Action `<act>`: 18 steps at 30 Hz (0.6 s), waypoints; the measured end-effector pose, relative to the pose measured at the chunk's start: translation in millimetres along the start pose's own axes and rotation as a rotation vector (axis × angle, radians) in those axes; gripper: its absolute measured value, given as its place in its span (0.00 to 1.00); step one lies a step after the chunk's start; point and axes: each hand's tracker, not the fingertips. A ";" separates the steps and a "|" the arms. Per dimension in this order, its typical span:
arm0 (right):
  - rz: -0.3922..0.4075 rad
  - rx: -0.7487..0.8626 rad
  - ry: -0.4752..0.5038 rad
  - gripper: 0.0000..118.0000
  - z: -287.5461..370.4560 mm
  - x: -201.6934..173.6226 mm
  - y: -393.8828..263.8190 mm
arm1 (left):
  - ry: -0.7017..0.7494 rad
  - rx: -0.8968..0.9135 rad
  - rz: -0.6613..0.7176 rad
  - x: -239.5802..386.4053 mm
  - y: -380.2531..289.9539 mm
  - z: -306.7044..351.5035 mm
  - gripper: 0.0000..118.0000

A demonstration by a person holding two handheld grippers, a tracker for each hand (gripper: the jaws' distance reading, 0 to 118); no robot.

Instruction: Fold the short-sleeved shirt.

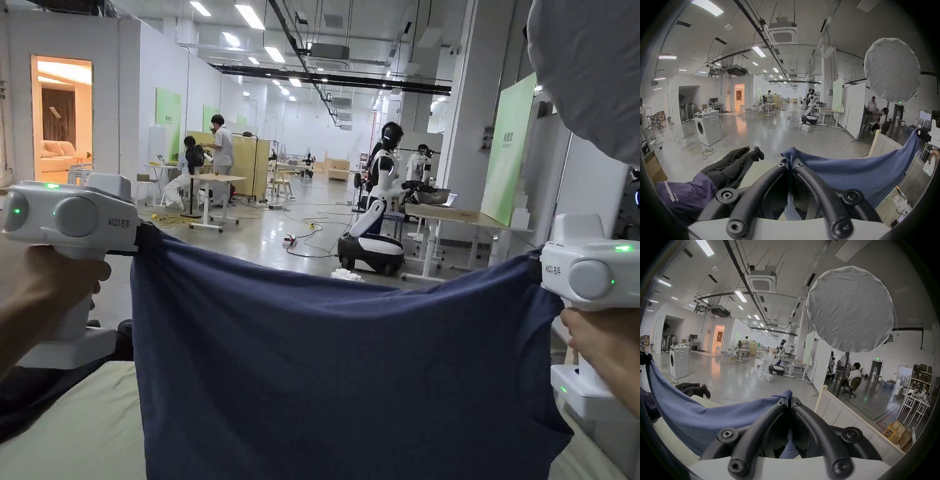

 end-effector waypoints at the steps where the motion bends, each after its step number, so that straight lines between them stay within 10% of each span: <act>1: 0.001 0.011 -0.007 0.02 -3.0 -0.6 4.7 | 0.006 0.006 -0.002 -0.6 5.1 -3.3 0.03; 18: 0.017 -0.057 0.040 0.02 9.5 -21.1 -85.7 | 0.016 -0.046 -0.038 -7.6 -73.5 -9.3 0.03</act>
